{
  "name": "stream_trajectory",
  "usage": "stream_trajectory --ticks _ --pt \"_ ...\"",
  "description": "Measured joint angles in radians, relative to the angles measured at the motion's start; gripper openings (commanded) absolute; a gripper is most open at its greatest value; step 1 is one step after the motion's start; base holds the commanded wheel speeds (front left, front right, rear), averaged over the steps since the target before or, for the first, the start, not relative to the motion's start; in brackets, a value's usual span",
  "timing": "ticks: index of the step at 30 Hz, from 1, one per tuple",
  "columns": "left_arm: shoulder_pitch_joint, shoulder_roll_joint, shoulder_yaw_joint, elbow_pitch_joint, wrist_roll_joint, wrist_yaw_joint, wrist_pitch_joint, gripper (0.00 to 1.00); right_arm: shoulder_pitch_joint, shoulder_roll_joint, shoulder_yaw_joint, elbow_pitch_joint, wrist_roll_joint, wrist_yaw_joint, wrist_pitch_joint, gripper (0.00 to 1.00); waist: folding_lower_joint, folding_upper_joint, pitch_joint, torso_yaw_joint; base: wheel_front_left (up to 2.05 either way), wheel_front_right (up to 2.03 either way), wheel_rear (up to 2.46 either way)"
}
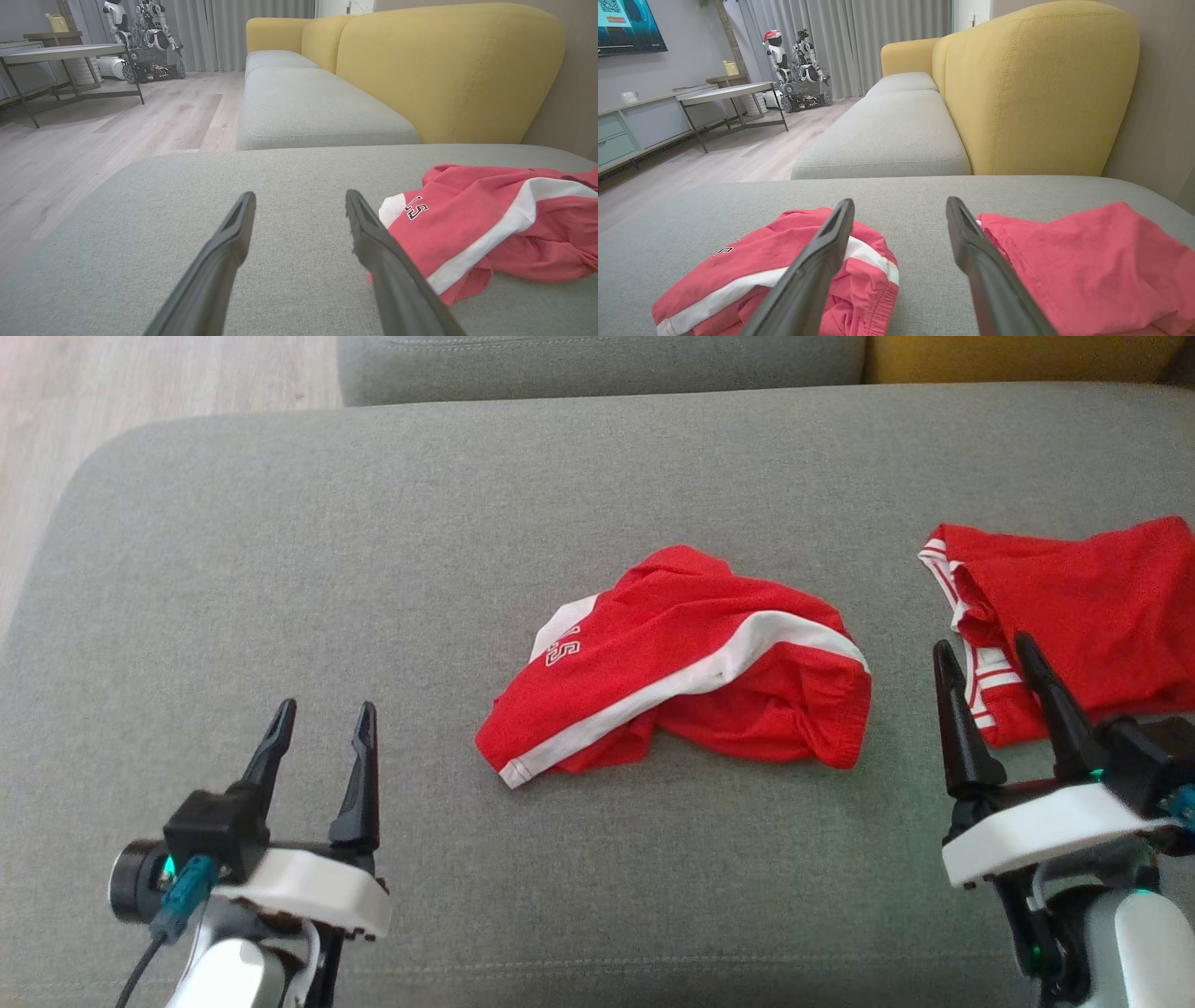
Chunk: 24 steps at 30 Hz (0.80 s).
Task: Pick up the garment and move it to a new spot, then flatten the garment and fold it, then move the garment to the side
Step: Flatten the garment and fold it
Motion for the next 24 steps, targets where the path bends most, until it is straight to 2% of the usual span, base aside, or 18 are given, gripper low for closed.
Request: stream_trajectory --ticks 8,10,14,19,24 --pt "-0.002 0.006 -0.005 -0.006 0.0 0.004 0.007 1.0 0.0 0.001 0.001 0.0 -0.001 0.0 0.003 1.0 0.0 0.0 0.009 0.002 0.0 0.0 0.0" --pt "-0.006 0.007 -0.017 -0.005 0.0 -0.008 0.02 1.0 0.0 0.001 0.001 -0.001 -0.001 0.0 0.005 1.0 0.0 0.0 0.015 0.003 0.0 0.0 0.0" --pt "-0.027 -0.006 -0.09 0.023 -0.004 -0.064 0.077 1.0 -0.001 0.001 0.003 -0.001 -0.001 0.0 0.005 1.0 0.0 0.0 0.029 0.001 0.0 0.0 0.0" --pt "-0.065 -0.073 -0.177 0.14 -0.051 -0.142 0.142 1.0 -0.007 0.002 0.017 0.0 -0.001 0.0 0.005 1.0 0.0 0.0 0.054 -0.014 0.0 0.0 0.0" --pt "-0.105 -0.116 -0.185 0.287 -0.092 -0.165 0.143 1.0 -0.01 0.003 0.022 0.006 -0.001 0.0 0.005 1.0 0.0 0.0 0.076 -0.034 0.0 0.0 0.0"
